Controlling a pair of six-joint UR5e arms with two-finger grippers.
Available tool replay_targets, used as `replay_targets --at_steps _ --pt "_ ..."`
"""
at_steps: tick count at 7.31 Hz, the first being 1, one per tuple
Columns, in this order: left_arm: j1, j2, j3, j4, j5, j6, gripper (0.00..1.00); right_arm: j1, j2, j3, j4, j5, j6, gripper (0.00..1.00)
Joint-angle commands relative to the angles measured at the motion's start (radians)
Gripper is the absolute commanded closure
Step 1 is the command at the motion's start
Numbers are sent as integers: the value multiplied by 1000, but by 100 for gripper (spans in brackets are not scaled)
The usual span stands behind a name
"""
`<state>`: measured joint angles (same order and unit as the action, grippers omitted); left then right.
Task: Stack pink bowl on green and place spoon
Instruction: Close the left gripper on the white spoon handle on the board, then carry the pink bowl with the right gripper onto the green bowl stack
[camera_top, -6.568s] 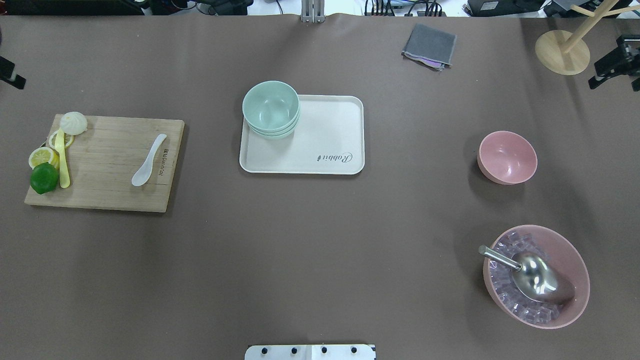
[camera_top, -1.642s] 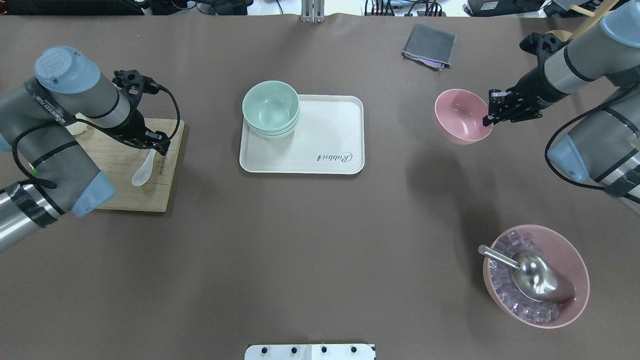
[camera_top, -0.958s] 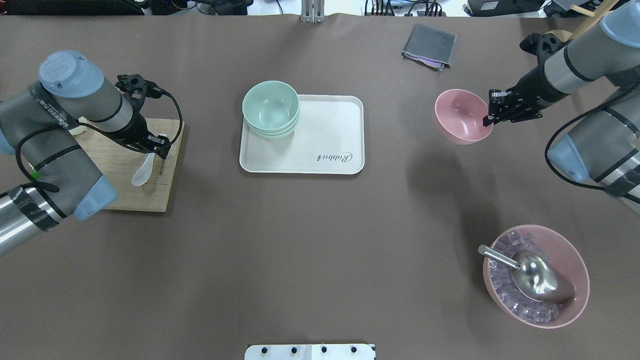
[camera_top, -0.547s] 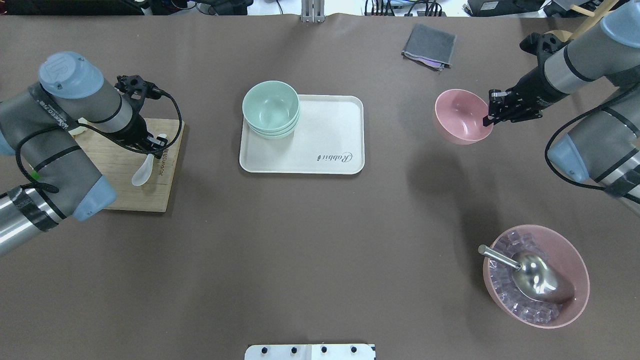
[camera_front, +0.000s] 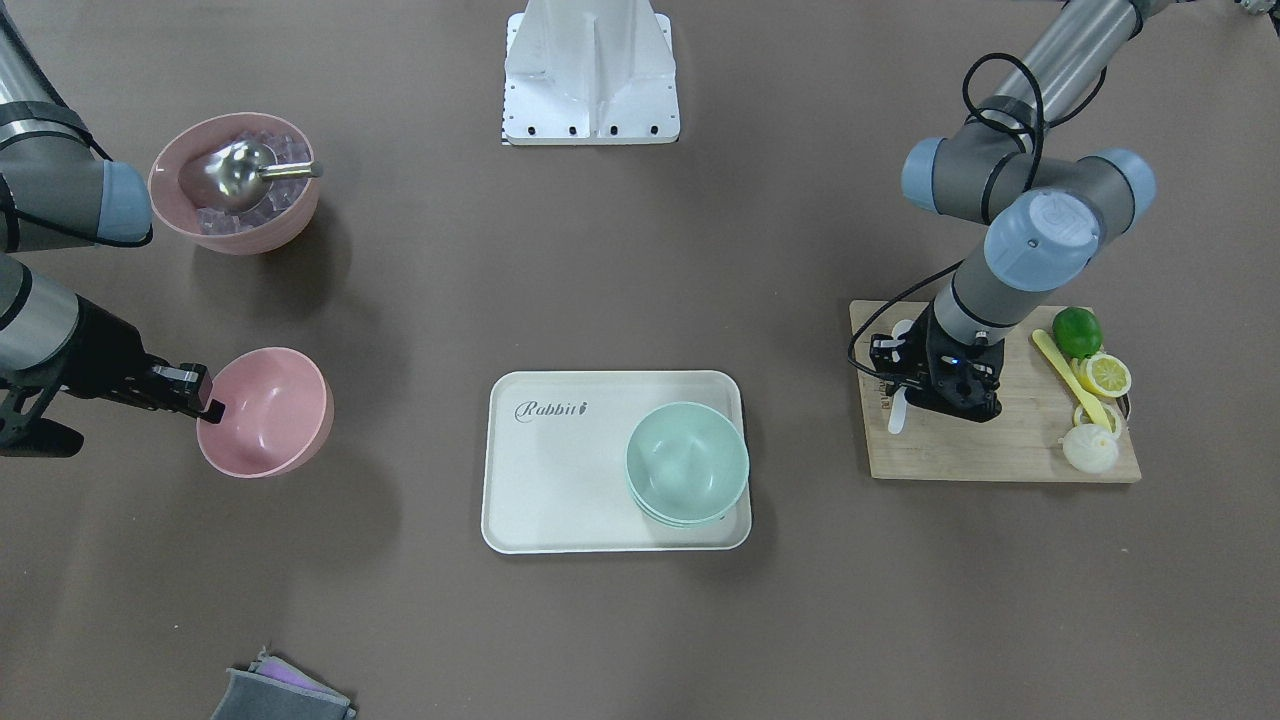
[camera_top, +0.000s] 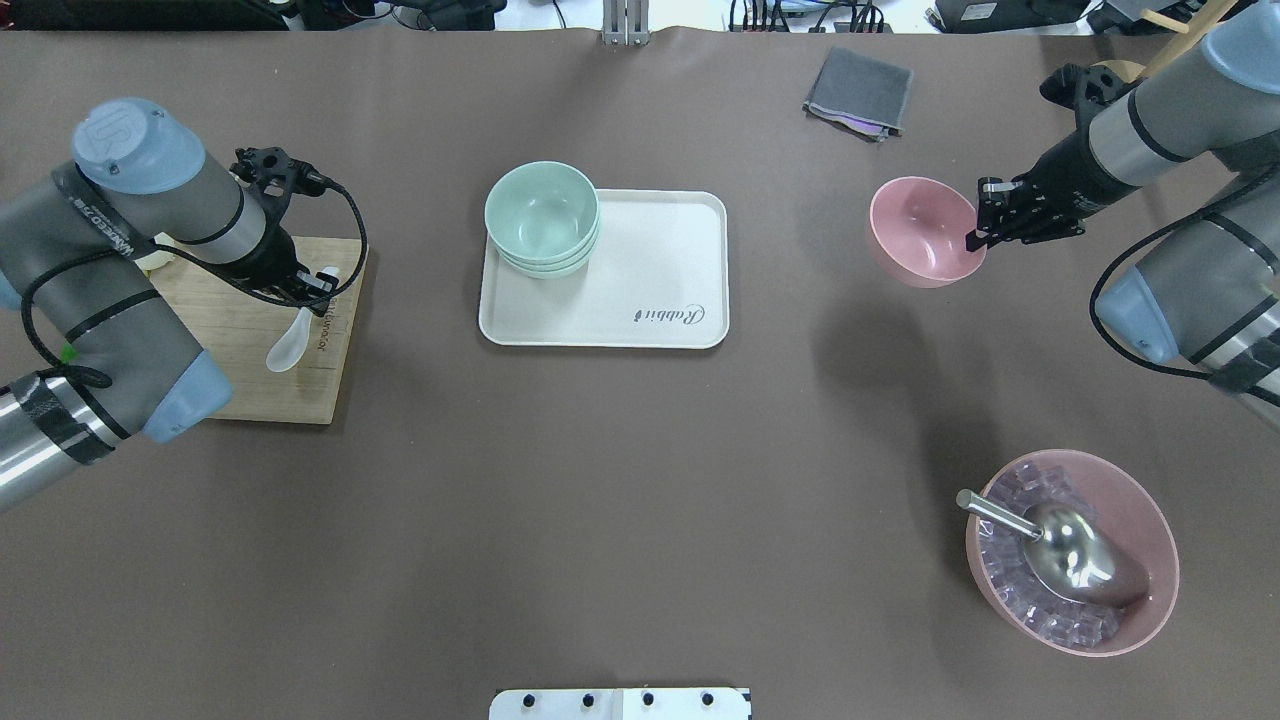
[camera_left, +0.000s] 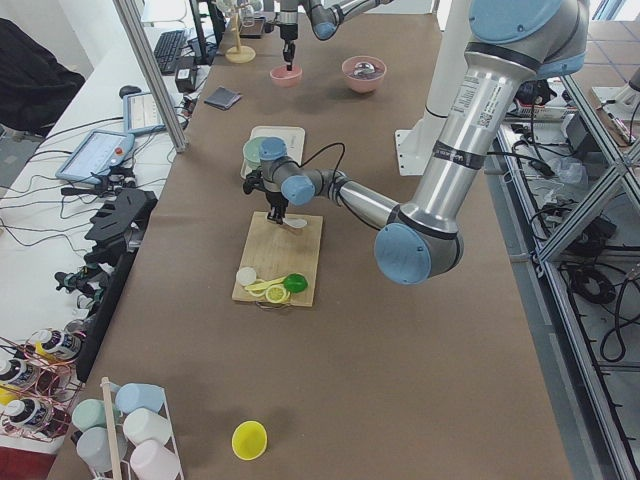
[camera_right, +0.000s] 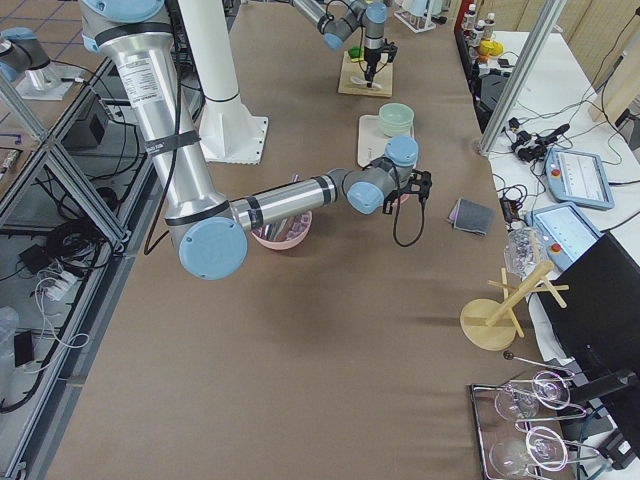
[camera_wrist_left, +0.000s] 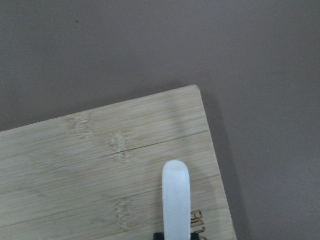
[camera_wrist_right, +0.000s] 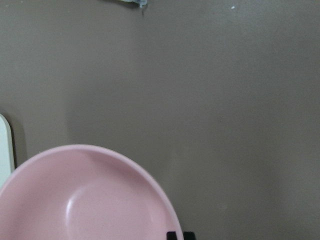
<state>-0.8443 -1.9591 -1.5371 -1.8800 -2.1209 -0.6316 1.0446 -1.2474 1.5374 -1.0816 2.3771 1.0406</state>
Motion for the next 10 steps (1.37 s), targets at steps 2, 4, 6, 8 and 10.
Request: replay_targets --at_steps 2,4,6,8,10 --pt "-70 -4 -29 38 -65 1 100 -3 133 9 -1 -6 67 100" --pt "-114 -1 -29 36 -123 12 100 -27 251 -3 -6 -34 186 100" --pt "-121 -1 -24 38 -125 12 100 -172 371 -57 0 -236 304 100" --pt "-137 -1 -18 39 -125 10 100 -268 480 -129 2 -321 317 100" --pt "-134 -9 17 24 -125 12 100 -314 584 -271 69 -389 337 100"
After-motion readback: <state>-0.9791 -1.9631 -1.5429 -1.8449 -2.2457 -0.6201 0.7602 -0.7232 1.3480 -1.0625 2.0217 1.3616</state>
